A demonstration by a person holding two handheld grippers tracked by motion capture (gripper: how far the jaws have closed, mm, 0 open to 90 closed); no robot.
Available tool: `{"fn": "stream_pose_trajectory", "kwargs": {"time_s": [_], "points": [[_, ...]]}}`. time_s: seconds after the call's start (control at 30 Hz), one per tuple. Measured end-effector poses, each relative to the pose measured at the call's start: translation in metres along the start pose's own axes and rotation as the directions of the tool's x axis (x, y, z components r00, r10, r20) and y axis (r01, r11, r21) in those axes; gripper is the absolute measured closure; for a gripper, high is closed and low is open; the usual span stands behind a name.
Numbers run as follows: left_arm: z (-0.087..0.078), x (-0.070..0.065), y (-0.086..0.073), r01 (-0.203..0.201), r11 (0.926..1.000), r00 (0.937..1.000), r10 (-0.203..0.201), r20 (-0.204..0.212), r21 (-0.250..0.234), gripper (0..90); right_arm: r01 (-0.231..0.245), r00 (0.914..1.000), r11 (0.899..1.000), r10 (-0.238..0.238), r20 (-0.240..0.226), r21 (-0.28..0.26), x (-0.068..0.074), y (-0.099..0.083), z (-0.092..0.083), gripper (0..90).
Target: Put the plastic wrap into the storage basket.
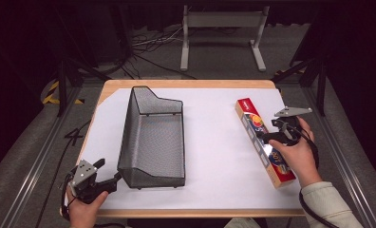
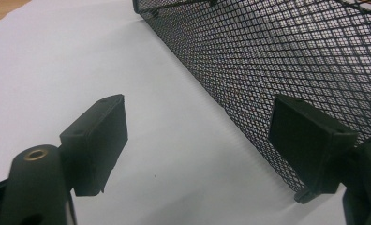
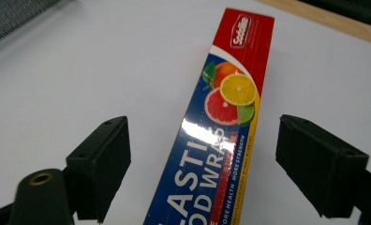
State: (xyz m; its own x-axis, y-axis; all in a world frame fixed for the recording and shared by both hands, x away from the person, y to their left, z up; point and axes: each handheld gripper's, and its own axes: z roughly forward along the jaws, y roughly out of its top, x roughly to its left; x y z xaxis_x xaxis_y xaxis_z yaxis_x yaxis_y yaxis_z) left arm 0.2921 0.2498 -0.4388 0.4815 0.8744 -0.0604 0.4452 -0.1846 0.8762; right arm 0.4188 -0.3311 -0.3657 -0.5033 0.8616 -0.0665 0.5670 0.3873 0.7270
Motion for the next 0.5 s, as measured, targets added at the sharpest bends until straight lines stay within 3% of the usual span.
{"fn": "stream_pose_trajectory", "kwargs": {"time_s": [0.07, 0.17, 0.2, 0.23, 0.43, 0.5], "points": [[0.000, 0.000, 0.000, -0.001, 1.0000, 1.0000, 0.001, 0.002, 0.001, 20.6, -0.010, 0.9999, 1.000, 0.010, 0.013, 0.030, -0.001, -0.002, 0.007, 18.5], [0.000, 0.000, 0.000, 0.001, 1.0000, 1.0000, -0.001, 0.002, 0.000, 20.6, -0.079, 0.9968, 0.992, 0.078, 0.019, 0.097, -0.005, -0.007, 0.018, 18.5], [0.000, 0.000, 0.000, 0.001, 1.0000, 1.0000, -0.001, 0.002, 0.000, 20.6, -0.079, 0.9968, 0.992, 0.078, 0.019, 0.097, -0.005, -0.007, 0.018, 18.5], [0.000, 0.000, 0.000, 0.001, 1.0000, 1.0000, -0.001, 0.000, 0.000, 20.6, -0.102, 0.9948, 0.985, 0.100, 0.018, 0.140, -0.006, -0.009, 0.024, 18.4], [-0.001, 0.000, -0.001, -0.001, 1.0000, 1.0000, 0.001, 0.003, 0.002, 20.6, -0.115, 0.9933, 0.974, 0.113, 0.021, 0.196, -0.006, -0.014, 0.034, 18.4], [-0.001, 0.000, -0.001, 0.002, 1.0000, 1.0000, -0.002, 0.003, 0.001, 20.6, -0.137, 0.9905, 0.962, 0.136, 0.020, 0.236, -0.006, -0.015, 0.038, 19.1]]}}
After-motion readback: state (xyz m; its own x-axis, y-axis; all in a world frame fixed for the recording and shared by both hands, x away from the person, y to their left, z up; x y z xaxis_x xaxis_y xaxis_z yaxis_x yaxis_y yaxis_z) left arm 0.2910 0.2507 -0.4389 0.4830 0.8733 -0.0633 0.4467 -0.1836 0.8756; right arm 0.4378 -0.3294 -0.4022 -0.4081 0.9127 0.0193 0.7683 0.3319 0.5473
